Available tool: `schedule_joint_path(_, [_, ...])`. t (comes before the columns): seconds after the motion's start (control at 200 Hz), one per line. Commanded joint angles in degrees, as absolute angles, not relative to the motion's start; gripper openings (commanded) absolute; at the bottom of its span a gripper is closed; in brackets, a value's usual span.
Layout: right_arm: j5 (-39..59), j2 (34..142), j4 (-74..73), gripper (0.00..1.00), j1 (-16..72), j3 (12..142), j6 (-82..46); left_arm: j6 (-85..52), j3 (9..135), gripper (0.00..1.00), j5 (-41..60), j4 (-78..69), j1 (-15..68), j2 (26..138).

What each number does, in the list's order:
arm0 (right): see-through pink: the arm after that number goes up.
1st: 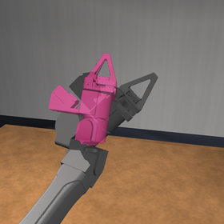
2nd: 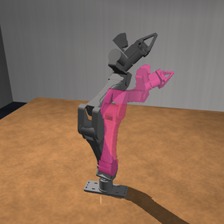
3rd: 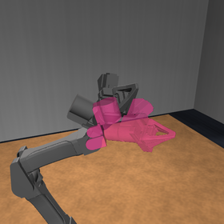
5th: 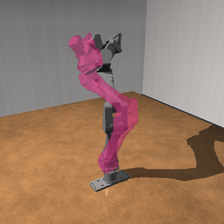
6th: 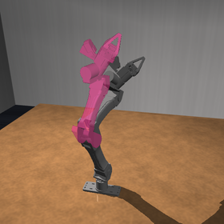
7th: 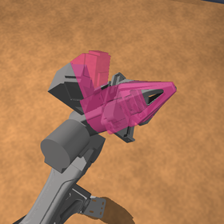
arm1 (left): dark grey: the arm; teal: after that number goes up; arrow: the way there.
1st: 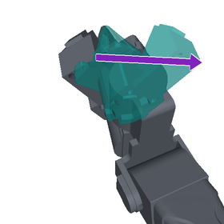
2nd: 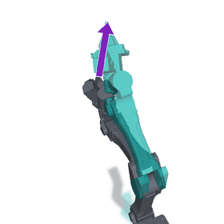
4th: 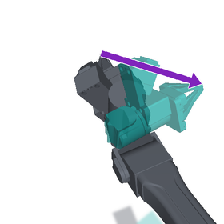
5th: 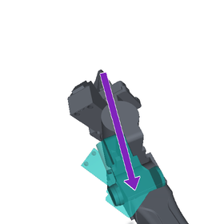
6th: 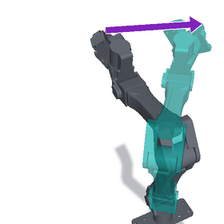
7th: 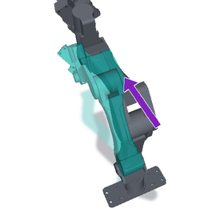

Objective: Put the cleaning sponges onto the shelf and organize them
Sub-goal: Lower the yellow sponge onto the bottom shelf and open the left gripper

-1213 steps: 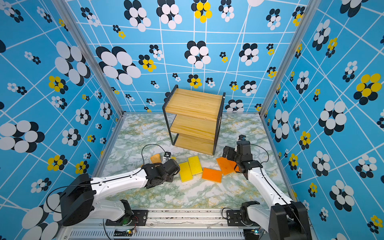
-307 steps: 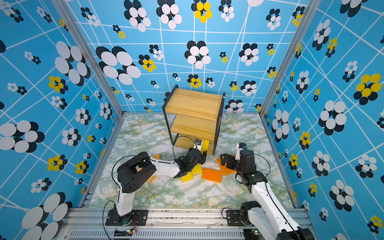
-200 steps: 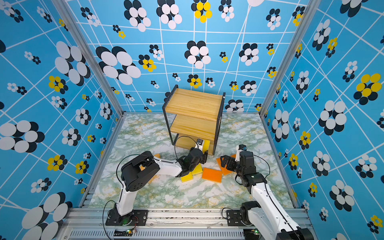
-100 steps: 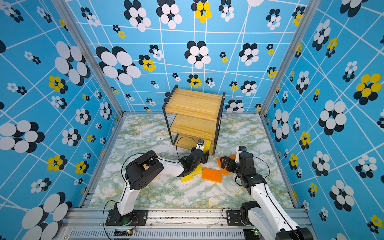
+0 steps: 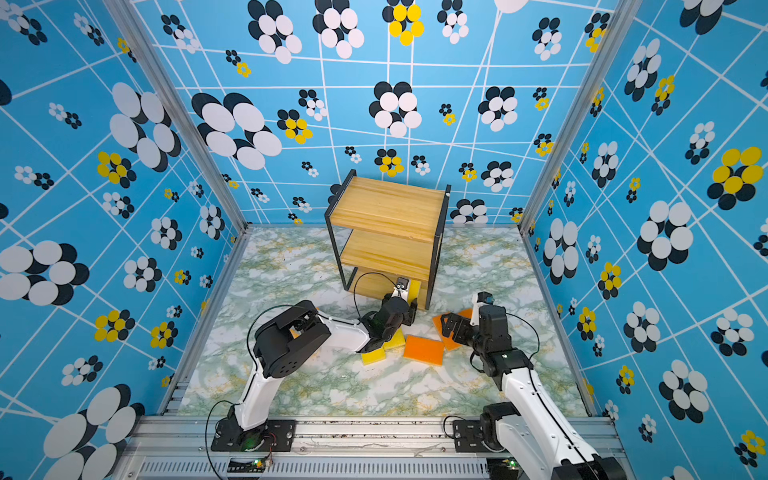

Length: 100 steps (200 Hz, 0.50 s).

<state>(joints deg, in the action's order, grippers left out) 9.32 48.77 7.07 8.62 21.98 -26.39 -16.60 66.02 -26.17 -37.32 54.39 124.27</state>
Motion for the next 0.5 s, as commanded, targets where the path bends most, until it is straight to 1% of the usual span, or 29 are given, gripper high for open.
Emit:
schedule_joint_path(0.0, [8.35, 47.46, 7.21, 0.99, 9.14, 20.7, -26.63, -15.98, 67.74, 0.63, -26.11, -37.62, 53.8, 125.9])
schedule_joint_path(0.06, [8.14, 47.01, 7.28, 0.99, 9.14, 20.44, -26.63, -16.08, 67.94, 0.63, -25.93, -37.53, 53.7, 126.11])
schedule_joint_path(0.15, [7.91, 46.53, 7.38, 0.99, 9.14, 20.16, -26.63, -16.26, 68.02, 0.67, -26.08, -37.53, 53.7, 126.38])
schedule_joint_path(0.23, [7.85, 46.26, 7.47, 0.99, 9.07, 20.04, -26.63, -16.27, 68.04, 0.68, -26.26, -37.69, 53.63, 126.63])
schedule_joint_path(0.495, [7.83, 46.51, 7.41, 0.99, 9.14, 20.07, -26.54, -16.26, 69.21, 0.68, -25.84, -37.6, 53.36, 127.55])
